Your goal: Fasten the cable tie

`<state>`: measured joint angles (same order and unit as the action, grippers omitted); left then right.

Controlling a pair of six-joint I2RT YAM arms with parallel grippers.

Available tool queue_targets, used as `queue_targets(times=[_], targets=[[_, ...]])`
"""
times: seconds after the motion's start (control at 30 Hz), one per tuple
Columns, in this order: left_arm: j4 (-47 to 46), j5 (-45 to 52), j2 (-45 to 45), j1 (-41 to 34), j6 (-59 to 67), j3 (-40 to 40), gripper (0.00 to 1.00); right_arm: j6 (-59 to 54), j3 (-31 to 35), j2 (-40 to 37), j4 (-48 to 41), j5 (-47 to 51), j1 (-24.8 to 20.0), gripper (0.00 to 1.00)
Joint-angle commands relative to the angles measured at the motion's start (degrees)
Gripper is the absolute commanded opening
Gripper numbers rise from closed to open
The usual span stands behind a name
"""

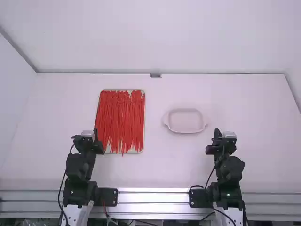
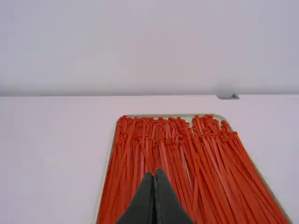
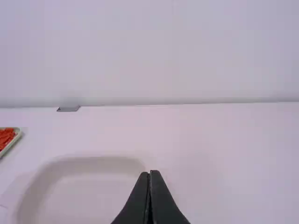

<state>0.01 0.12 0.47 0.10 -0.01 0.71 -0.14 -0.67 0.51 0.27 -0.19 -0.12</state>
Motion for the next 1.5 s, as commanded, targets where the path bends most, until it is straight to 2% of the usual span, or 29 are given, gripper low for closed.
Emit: queue_targets(times=[0.0, 0.4, 0.77, 1.2, 1.47], targets=[[0.0, 0.0, 0.0, 0.0, 0.0, 0.0, 0.0, 0.0, 0.0, 0.0, 0.0, 0.1, 0.0, 0.0], [-1.2, 0.8, 3.0, 0.1, -0.1, 3.1, 0.06, 0.2, -2.3, 3.0, 0.0, -0.4, 0.1, 0.06], [-5.2, 5.1, 13.8, 0.4, -0.3, 11.8, 0.2, 0.8, -11.4, 13.2, -4.5, -1.6, 1.0, 0.2], [-18.5, 6.5, 31.0, 0.8, -2.5, 29.2, 0.44, 1.9, -25.7, 29.1, -10.8, -3.9, 2.8, 0.44], [-27.0, 17.8, 42.7, 1.6, 3.0, 42.3, 0.6, 3.0, -35.4, 39.8, -16.4, -5.4, 3.8, 0.61]])
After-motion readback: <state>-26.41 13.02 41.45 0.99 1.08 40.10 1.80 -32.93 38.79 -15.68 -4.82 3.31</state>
